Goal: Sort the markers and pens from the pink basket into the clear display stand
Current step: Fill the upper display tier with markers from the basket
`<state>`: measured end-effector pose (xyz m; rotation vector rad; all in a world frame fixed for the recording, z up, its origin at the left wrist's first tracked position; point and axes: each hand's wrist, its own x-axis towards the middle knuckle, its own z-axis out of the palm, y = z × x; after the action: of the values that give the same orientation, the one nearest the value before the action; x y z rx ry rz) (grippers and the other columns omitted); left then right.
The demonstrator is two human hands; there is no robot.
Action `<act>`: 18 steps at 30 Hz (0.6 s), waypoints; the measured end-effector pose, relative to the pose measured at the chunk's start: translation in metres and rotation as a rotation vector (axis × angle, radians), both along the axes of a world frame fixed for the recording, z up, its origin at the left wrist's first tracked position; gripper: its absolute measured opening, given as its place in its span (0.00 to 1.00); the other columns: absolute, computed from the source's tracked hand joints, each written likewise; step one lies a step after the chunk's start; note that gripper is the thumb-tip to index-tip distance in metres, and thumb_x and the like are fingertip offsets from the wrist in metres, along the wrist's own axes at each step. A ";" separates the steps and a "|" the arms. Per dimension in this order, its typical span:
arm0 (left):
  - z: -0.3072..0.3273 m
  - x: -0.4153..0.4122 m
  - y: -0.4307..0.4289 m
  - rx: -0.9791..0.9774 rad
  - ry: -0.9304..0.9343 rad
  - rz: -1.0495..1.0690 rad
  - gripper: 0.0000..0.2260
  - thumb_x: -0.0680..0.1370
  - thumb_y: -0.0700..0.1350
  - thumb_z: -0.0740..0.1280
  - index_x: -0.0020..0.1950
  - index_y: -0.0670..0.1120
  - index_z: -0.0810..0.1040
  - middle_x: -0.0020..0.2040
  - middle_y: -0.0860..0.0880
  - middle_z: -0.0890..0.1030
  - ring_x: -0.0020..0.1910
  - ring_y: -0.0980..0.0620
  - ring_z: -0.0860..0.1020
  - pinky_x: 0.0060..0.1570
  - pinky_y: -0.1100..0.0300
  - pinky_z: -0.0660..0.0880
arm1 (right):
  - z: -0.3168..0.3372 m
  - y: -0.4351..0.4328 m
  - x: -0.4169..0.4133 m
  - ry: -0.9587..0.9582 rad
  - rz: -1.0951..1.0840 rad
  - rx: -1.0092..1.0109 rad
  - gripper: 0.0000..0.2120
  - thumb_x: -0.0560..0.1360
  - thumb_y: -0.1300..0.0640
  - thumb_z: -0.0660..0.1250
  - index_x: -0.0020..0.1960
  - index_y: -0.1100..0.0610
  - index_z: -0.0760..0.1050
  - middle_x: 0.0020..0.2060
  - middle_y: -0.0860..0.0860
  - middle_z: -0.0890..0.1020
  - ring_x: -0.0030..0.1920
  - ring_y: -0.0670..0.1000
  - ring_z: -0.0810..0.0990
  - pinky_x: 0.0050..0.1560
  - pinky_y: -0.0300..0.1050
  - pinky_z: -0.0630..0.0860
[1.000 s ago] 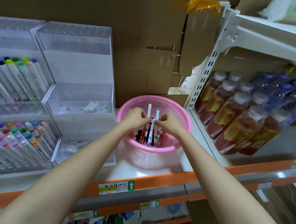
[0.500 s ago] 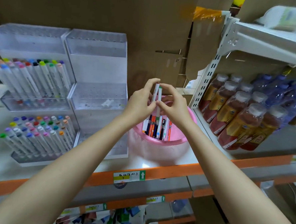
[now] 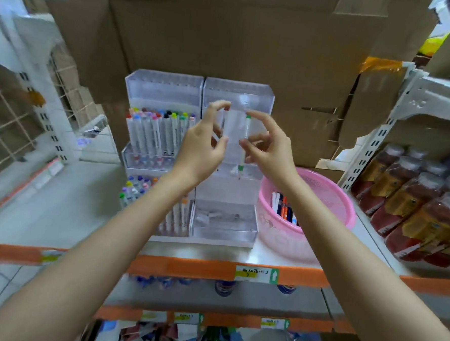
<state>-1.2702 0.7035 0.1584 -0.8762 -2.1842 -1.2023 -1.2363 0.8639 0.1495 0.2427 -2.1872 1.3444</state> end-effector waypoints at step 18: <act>0.007 -0.060 -0.115 0.094 -0.053 -0.038 0.24 0.76 0.38 0.67 0.70 0.51 0.64 0.42 0.47 0.78 0.40 0.52 0.78 0.43 0.53 0.77 | 0.019 -0.130 -0.076 0.097 -0.068 0.109 0.23 0.75 0.65 0.69 0.67 0.53 0.69 0.37 0.56 0.78 0.31 0.53 0.79 0.35 0.55 0.79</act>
<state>-1.3306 0.5885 0.1649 -0.8591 -2.1425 -1.3489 -1.3121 0.7338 0.1682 0.2669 -2.1706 1.1544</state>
